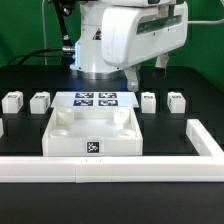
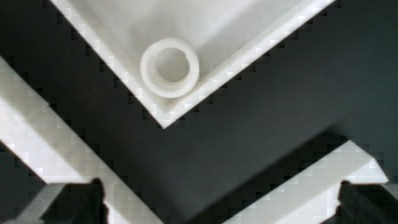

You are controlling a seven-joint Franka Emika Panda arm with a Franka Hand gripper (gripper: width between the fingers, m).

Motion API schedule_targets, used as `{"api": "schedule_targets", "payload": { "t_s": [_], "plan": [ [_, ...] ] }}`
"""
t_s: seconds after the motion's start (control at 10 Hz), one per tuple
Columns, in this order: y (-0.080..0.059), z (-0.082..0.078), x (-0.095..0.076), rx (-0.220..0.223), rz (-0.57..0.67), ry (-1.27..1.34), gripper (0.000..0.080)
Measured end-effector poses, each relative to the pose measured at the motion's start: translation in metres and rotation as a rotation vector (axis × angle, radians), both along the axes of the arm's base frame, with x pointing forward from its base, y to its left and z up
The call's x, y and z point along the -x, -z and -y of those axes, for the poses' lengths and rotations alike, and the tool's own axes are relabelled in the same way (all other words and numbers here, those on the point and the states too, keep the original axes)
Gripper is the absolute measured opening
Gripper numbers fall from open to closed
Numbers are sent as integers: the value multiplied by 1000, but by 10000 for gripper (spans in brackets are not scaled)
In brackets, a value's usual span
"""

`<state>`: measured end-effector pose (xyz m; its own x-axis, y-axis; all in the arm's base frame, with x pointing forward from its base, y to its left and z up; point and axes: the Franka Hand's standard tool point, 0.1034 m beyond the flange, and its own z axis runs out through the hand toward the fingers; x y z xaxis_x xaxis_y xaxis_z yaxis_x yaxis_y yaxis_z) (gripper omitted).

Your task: Assemble square table

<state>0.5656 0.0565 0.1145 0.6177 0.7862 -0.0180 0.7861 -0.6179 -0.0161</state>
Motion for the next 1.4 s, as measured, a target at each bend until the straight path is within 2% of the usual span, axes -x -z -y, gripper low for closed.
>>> {"api": "schedule_targets", "payload": {
  "t_s": [1.2, 1.3, 1.4],
  "plan": [
    [2, 3, 1, -1, 2, -39, 650],
    [8, 13, 10, 0, 13, -66, 650],
    [18, 24, 33, 3, -3, -128, 650]
  ]
}}
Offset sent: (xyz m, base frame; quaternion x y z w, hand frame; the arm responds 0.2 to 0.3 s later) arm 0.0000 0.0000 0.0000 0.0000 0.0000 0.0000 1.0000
